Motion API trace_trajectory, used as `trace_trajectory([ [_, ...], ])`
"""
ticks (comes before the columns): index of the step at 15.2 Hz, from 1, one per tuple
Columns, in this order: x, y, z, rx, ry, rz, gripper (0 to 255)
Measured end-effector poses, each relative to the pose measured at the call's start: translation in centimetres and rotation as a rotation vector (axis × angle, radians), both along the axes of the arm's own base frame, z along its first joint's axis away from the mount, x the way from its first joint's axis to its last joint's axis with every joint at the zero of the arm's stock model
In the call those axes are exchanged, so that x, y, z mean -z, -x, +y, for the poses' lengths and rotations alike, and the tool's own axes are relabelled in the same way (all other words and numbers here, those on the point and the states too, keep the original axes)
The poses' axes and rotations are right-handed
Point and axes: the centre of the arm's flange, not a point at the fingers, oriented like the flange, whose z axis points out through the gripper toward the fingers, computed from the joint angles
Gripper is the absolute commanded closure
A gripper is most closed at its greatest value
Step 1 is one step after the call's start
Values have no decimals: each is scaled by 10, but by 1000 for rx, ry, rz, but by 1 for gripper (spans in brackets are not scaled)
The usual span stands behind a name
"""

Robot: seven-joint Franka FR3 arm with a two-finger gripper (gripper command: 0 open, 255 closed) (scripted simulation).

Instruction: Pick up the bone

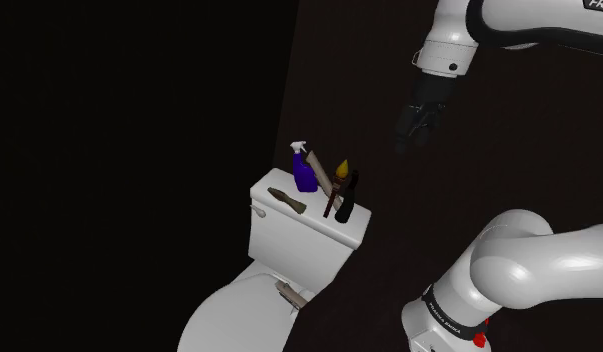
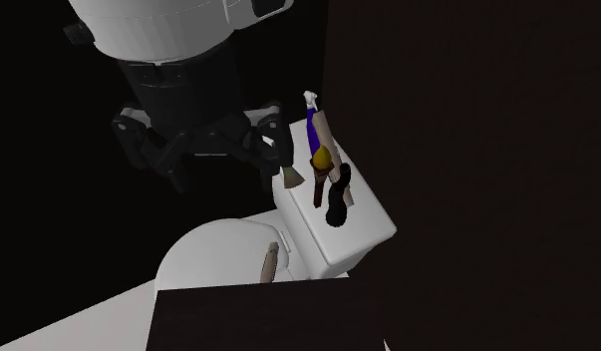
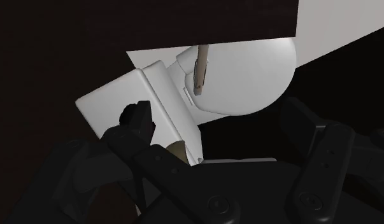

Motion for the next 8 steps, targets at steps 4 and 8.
trace_trajectory([
  [4, 21, -15, -2, -20, -1, 0, 0],
  [8, 60, -45, -16, -55, -1, -5, 0],
])
